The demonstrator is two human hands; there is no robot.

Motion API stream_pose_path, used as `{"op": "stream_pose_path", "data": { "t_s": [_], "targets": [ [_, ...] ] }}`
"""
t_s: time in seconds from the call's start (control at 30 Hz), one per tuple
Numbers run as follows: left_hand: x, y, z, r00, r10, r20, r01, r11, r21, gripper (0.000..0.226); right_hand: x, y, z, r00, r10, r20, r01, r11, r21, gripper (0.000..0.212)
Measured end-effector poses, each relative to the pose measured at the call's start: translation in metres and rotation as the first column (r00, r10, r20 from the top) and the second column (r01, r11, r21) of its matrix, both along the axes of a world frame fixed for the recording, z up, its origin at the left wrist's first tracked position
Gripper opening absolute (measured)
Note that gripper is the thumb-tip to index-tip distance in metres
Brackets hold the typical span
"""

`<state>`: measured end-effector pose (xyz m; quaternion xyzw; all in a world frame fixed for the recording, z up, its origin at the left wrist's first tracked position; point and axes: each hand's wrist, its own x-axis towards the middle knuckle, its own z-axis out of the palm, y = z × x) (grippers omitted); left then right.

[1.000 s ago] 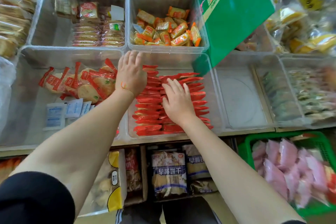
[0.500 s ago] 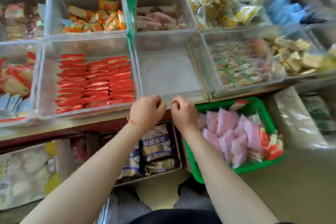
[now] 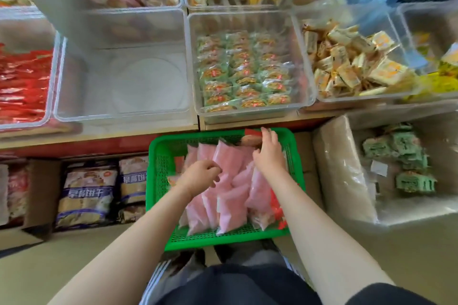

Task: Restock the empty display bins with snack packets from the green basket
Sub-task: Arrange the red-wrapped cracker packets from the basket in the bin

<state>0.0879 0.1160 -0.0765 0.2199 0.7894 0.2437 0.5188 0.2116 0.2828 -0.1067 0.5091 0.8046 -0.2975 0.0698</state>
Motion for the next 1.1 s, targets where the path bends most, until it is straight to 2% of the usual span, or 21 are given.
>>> {"op": "stream_pose_path", "data": {
  "t_s": [0.07,0.2,0.3,0.4,0.47,0.53,0.6,0.67,0.73,0.77,0.8,0.83,0.87,0.9,0.97,1.03,1.1],
  "targets": [
    [0.009,0.01,-0.003,0.999,0.039,0.004,-0.039,0.999,-0.025,0.021,0.003,0.012,-0.009,0.996,0.072,0.057,-0.071,0.997,-0.024,0.063],
    [0.021,0.023,-0.004,0.991,0.134,0.0,-0.134,0.99,-0.049,0.022,0.009,0.022,-0.024,0.991,0.095,0.093,-0.105,0.988,0.11,0.036],
    [0.032,0.028,-0.003,0.981,0.195,-0.021,-0.196,0.979,-0.051,0.022,0.015,0.028,-0.024,0.986,0.15,0.08,-0.161,0.972,0.172,0.026],
    [0.042,0.034,-0.003,0.977,0.043,-0.208,-0.058,0.996,-0.068,0.026,0.021,0.033,-0.012,0.975,0.221,-0.02,-0.214,0.958,0.194,0.02],
    [0.051,0.042,-0.004,0.946,-0.045,-0.321,0.043,0.999,-0.013,0.053,0.026,0.031,-0.002,0.974,0.189,-0.125,-0.179,0.98,0.089,0.028],
    [0.06,0.052,-0.003,0.911,-0.081,-0.405,0.137,0.984,0.11,0.082,0.027,0.029,0.015,0.966,0.032,-0.255,-0.08,0.981,-0.179,0.035],
    [0.068,0.063,-0.006,0.86,-0.138,-0.492,0.244,0.957,0.158,0.099,0.026,0.028,0.037,0.935,-0.118,-0.333,-0.047,0.893,-0.447,0.031],
    [0.073,0.072,-0.007,0.835,-0.146,-0.531,0.261,0.954,0.147,0.091,0.026,0.027,0.049,0.904,-0.252,-0.345,-0.03,0.768,-0.64,0.023],
    [0.075,0.077,-0.008,0.893,-0.021,-0.45,0.095,0.985,0.141,0.061,0.029,0.029,0.052,0.884,-0.353,-0.307,0.016,0.679,-0.734,0.025],
    [0.074,0.076,-0.008,0.942,0.097,-0.32,-0.059,0.99,0.129,0.049,0.033,0.031,0.051,0.893,-0.341,-0.293,0.029,0.694,-0.719,0.025],
    [0.073,0.073,-0.007,0.96,0.245,-0.137,-0.232,0.967,0.105,0.043,0.039,0.035,0.047,0.925,-0.261,-0.277,0.015,0.753,-0.658,0.026],
    [0.071,0.068,-0.008,0.922,0.382,0.058,-0.386,0.921,0.062,0.041,0.046,0.039,0.043,0.963,-0.116,-0.243,-0.045,0.819,-0.572,0.029],
    [0.068,0.061,-0.007,0.867,0.458,0.198,-0.469,0.883,0.011,0.041,0.053,0.042,0.038,0.984,0.074,-0.163,-0.146,0.859,-0.491,0.034],
    [0.065,0.054,-0.009,0.832,0.48,0.277,-0.493,0.87,-0.024,0.041,0.059,0.042,0.035,0.958,0.279,-0.059,-0.277,0.858,-0.433,0.038],
    [0.062,0.042,-0.009,0.778,0.499,0.381,-0.515,0.854,-0.067,0.038,0.067,0.04,0.029,0.804,0.573,0.16,-0.47,0.776,-0.42,0.043],
    [0.063,0.034,-0.012,0.716,0.551,0.428,-0.572,0.815,-0.093,0.036,0.068,0.031,0.03,0.701,0.66,0.27,-0.499,0.725,-0.474,0.046],
    [0.064,0.029,-0.016,0.69,0.579,0.436,-0.6,0.793,-0.105,0.035,0.066,0.023,0.03,0.675,0.675,0.297,-0.522,0.722,-0.455,0.039]
  ]
}}
